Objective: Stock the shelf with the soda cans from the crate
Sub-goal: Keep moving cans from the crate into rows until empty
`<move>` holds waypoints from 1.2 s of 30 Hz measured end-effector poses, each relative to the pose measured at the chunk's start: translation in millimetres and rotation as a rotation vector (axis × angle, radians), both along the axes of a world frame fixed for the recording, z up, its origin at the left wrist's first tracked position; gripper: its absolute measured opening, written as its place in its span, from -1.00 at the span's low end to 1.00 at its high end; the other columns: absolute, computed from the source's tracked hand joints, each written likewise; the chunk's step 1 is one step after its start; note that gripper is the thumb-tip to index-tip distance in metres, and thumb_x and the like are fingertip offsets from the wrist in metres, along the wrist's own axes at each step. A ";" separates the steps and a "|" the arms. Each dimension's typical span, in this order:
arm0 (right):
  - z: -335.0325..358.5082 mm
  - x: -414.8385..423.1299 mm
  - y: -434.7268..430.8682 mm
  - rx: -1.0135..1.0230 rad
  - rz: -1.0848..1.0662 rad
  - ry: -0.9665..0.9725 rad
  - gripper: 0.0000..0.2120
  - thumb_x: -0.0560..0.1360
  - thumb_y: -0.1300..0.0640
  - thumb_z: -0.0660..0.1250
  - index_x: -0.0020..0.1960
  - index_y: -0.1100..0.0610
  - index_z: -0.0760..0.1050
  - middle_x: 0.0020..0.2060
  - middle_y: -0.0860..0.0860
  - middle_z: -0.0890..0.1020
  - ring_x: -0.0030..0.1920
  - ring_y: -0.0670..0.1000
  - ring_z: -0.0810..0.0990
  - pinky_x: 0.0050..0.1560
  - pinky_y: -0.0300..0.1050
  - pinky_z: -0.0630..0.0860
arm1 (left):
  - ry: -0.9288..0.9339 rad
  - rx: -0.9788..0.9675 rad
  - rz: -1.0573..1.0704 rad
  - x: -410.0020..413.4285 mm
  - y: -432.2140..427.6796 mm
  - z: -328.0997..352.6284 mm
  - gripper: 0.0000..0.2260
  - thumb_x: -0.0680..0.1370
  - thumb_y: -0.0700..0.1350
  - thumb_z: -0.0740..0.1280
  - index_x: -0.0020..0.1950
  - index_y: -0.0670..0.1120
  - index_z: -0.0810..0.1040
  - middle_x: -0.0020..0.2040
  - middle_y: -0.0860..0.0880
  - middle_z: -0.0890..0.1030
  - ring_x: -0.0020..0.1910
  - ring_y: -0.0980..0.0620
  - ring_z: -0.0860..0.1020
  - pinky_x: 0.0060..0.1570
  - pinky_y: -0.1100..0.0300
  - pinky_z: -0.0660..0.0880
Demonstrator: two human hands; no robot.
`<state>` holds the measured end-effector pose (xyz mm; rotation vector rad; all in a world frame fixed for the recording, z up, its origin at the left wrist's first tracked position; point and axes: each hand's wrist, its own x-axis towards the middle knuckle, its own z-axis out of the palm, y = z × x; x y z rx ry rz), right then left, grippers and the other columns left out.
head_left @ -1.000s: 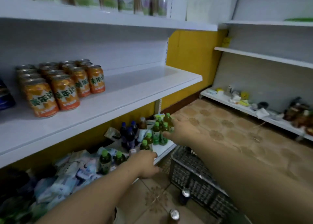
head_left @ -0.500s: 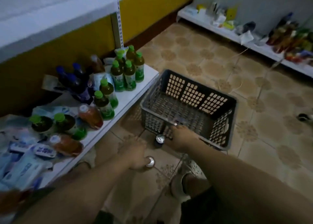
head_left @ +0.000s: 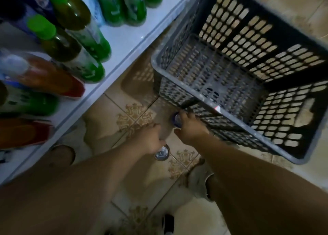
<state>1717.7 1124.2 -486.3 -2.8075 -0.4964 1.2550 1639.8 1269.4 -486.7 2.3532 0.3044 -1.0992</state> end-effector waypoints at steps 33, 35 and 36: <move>434.5 -126.7 86.0 1.087 -0.337 -0.251 -0.24 0.37 0.05 0.52 0.48 0.00 0.25 0.32 -0.06 0.44 0.23 -0.05 0.47 0.10 -0.18 0.45 | -0.812 -0.517 0.682 -124.9 62.4 377.9 -0.39 0.32 0.07 0.52 0.30 0.22 0.34 0.22 0.18 0.51 0.21 0.16 0.50 0.18 0.13 0.49; 470.1 -145.2 99.1 1.186 -0.334 -0.225 -0.26 0.38 0.05 0.51 0.47 -0.02 0.27 0.30 -0.06 0.44 0.20 -0.05 0.48 0.11 -0.15 0.50 | -0.892 -0.550 0.748 -146.0 68.4 413.9 -0.47 0.36 -0.08 0.54 0.18 0.22 0.35 0.13 0.17 0.54 0.08 0.26 0.55 0.04 0.24 0.52; 487.3 -155.0 106.3 1.222 -0.318 -0.227 -0.27 0.38 0.04 0.51 0.47 -0.01 0.27 0.30 -0.06 0.45 0.20 -0.04 0.48 0.12 -0.13 0.52 | -0.940 -0.556 0.774 -156.3 72.0 429.2 -0.48 0.38 -0.20 0.53 0.16 0.18 0.36 0.10 0.16 0.55 0.05 0.26 0.56 -0.04 0.31 0.52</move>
